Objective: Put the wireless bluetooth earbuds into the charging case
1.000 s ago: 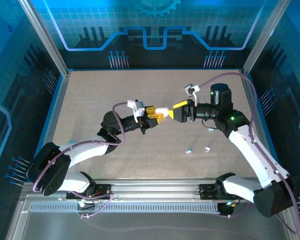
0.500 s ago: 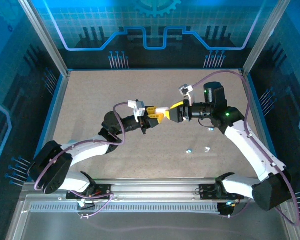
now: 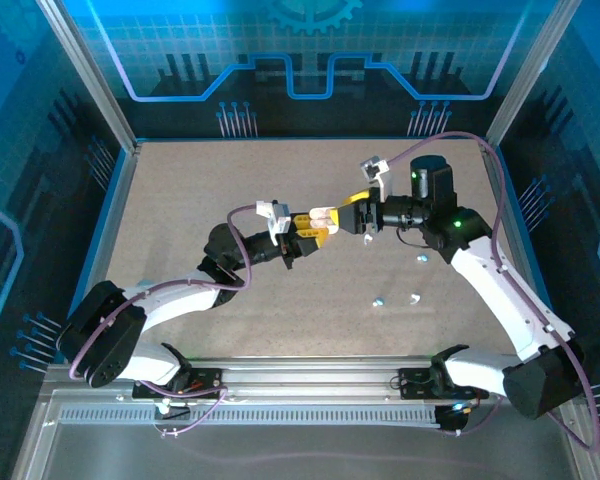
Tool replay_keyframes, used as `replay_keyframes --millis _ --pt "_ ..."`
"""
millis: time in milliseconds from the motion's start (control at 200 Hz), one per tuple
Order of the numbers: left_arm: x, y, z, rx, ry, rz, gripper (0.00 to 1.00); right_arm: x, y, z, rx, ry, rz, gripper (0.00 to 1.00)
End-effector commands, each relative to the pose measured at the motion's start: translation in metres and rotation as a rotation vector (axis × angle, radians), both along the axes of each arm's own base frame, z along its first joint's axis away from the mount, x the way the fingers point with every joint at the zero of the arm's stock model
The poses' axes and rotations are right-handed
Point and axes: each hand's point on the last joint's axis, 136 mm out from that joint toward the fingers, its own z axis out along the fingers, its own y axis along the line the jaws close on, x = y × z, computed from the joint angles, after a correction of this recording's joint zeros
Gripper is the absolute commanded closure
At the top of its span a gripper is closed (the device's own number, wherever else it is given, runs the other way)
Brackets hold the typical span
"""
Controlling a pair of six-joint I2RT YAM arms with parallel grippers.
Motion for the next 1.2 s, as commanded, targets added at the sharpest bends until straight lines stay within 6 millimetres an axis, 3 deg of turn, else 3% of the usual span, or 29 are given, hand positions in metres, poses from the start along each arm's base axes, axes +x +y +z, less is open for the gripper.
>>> replay_keyframes --millis 0,165,255,395,490,675,841,991,1191 --pt "-0.006 0.001 0.004 -0.016 -0.046 0.002 0.78 -0.006 -0.001 0.030 0.038 -0.068 -0.013 0.31" --pt "-0.005 0.003 0.003 -0.014 -0.047 0.012 0.78 -0.007 -0.019 0.044 0.032 -0.106 -0.105 0.29" --pt "-0.003 0.005 0.002 -0.009 -0.051 0.034 0.78 0.001 -0.042 0.037 -0.004 -0.097 -0.229 0.29" --pt "-0.003 0.008 0.000 0.011 -0.058 0.056 0.78 0.028 -0.109 -0.024 -0.151 0.101 -0.574 0.37" --pt "-0.004 0.009 0.000 0.016 -0.060 0.061 0.78 0.030 -0.133 -0.071 -0.230 0.293 -0.640 0.40" --pt "-0.004 0.010 -0.001 0.020 -0.057 0.062 0.78 0.024 -0.149 -0.144 -0.419 0.585 -0.650 0.43" --pt "-0.004 0.011 -0.002 0.021 -0.054 0.072 0.78 0.028 -0.147 -0.192 -0.418 0.737 -0.678 0.45" --pt "-0.004 0.012 -0.004 0.038 -0.058 0.083 0.78 0.041 -0.145 -0.219 -0.474 0.822 -0.703 0.44" --pt "-0.002 0.012 -0.010 0.054 -0.056 0.091 0.78 0.066 -0.130 -0.241 -0.545 0.857 -0.706 0.43"
